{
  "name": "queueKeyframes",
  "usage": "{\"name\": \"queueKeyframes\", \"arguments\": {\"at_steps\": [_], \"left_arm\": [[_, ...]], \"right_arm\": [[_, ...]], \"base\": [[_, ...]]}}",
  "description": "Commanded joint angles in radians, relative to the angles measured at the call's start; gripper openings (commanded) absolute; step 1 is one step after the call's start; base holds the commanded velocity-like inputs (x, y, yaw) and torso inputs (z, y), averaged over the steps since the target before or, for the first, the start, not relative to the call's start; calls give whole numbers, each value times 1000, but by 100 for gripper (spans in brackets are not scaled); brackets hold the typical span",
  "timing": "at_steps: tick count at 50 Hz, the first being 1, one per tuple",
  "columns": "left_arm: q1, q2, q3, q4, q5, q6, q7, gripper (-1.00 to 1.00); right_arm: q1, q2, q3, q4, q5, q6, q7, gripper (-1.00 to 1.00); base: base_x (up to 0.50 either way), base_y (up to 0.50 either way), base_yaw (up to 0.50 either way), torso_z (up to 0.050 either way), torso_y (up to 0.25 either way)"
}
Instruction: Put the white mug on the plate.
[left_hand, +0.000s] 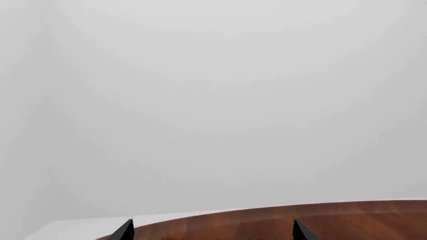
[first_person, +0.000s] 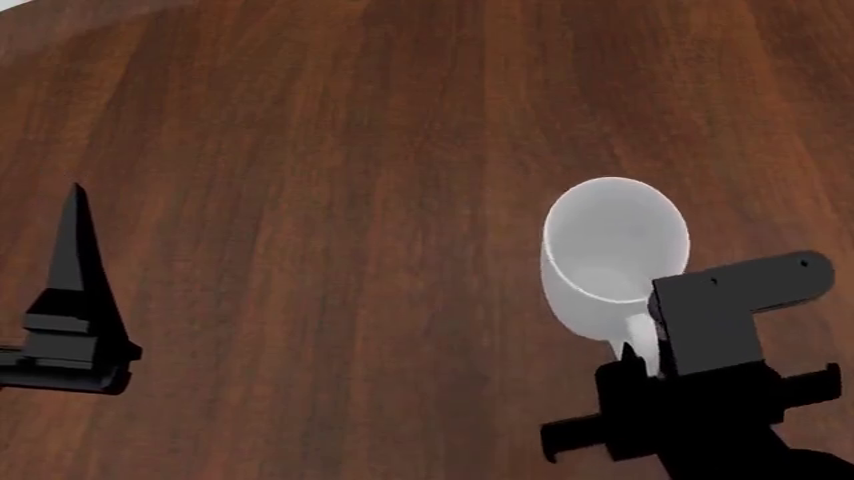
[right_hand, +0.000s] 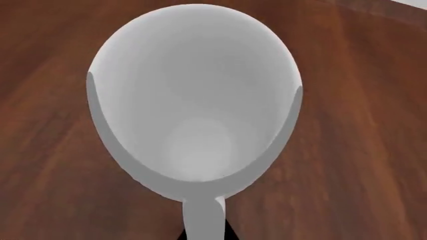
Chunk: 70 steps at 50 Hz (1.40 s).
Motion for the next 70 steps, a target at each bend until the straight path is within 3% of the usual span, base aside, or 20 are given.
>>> {"name": "queueKeyframes", "arguments": {"at_steps": [1, 19, 42, 70], "left_arm": [[-2, 4, 9, -33, 1, 33, 13, 100], [-7, 2, 16, -39, -7, 39, 16, 100], [-2, -3, 14, -52, -18, 62, 21, 100], [7, -5, 15, -74, -23, 92, 24, 100]], "right_arm": [[-115, 35, 182, -128, 70, 70, 74, -100], [-351, 60, 511, -271, 167, 110, 137, -100], [-588, 54, 814, -358, 223, 118, 152, -100], [-793, -9, 947, -343, 166, 12, 114, -100]], "base": [[0, 0, 0, 0, 0], [0, 0, 0, 0, 0], [0, 0, 0, 0, 0], [0, 0, 0, 0, 1]]}}
